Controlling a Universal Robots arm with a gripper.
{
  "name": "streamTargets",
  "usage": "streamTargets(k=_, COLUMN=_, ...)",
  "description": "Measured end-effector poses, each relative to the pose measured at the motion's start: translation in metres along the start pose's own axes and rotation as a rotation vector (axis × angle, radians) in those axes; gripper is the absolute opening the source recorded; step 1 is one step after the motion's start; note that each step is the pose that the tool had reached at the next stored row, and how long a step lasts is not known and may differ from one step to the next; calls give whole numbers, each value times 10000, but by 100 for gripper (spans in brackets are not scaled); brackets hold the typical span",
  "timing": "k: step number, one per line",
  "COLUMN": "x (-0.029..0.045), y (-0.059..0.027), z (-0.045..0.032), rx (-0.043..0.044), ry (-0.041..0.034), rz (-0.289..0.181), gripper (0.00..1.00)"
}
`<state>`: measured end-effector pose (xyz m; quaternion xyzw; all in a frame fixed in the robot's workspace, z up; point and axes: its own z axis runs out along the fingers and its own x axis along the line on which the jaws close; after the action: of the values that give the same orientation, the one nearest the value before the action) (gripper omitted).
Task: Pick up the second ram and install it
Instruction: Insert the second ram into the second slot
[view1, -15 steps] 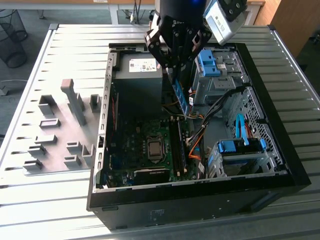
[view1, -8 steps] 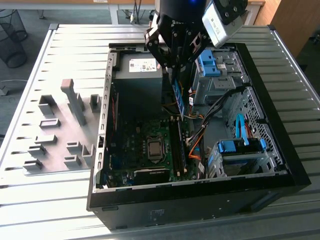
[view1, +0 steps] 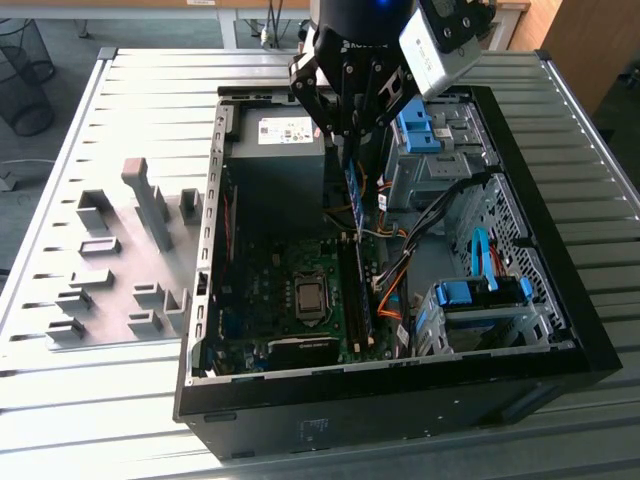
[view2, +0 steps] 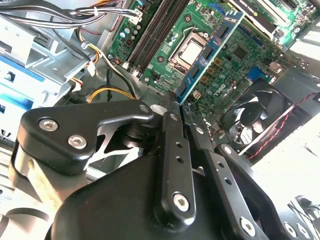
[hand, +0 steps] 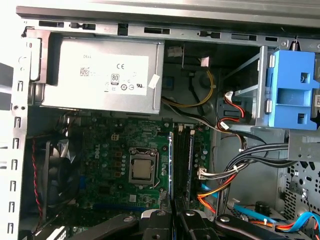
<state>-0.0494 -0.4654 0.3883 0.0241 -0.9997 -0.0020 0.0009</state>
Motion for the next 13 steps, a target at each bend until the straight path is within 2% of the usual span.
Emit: streamTargets(k=13, x=0, y=0, z=0, rx=1, ry=0, rz=103, gripper=14)
